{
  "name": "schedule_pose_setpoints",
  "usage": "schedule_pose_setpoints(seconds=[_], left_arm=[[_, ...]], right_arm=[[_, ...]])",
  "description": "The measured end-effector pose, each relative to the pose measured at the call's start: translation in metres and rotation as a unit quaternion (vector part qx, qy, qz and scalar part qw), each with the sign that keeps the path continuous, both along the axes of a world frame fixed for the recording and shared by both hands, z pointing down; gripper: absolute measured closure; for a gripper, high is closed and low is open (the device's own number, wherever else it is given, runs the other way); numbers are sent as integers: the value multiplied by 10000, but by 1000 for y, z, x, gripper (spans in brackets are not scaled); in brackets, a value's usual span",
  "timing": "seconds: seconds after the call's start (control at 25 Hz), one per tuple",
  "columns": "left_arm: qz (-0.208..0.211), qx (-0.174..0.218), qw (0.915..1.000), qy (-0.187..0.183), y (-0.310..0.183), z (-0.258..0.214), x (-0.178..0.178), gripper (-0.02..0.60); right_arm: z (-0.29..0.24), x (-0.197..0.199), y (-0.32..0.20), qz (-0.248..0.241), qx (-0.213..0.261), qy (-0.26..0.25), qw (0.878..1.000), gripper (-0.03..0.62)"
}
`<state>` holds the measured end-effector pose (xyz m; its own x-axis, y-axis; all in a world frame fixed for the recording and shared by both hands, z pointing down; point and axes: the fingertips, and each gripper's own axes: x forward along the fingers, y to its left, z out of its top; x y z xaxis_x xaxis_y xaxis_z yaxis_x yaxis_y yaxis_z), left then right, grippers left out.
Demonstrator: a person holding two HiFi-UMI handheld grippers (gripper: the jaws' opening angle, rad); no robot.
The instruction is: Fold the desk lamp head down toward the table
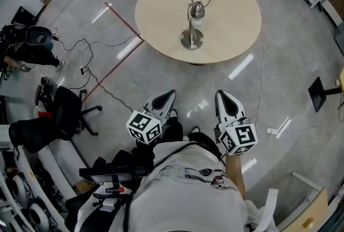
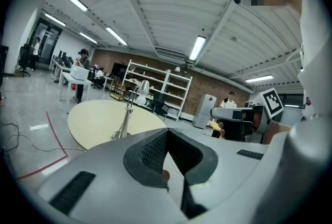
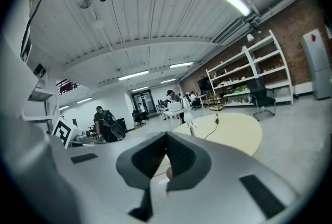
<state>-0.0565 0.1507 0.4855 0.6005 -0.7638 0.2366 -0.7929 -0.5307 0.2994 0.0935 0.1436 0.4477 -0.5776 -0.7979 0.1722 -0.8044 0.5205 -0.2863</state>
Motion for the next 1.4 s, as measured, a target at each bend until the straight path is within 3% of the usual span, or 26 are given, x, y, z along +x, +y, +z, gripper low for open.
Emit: schedule_pose_setpoints(seconds=[0.24,0.48,0.88,1.08,1.4], left_arm=[[103,-22,9996,-266,-37,12,-21,581],[393,162,9991,38,-117,-4,-30,581],[956,79,9954,17,-204,-2,-40,581],[817,13,9967,8,-234,2,-44,581],[252,172,9993,-195,-274,-13,-42,581]], right_arm=[[11,-25,-40,33,-102,-7,9999,589],[-4,-39,-102,289,22,171,9994,589],[-9,-57,-201,750,60,275,9968,589],[-11,-54,-224,752,57,289,9967,589],[-36,-43,-269,489,339,234,9980,589]])
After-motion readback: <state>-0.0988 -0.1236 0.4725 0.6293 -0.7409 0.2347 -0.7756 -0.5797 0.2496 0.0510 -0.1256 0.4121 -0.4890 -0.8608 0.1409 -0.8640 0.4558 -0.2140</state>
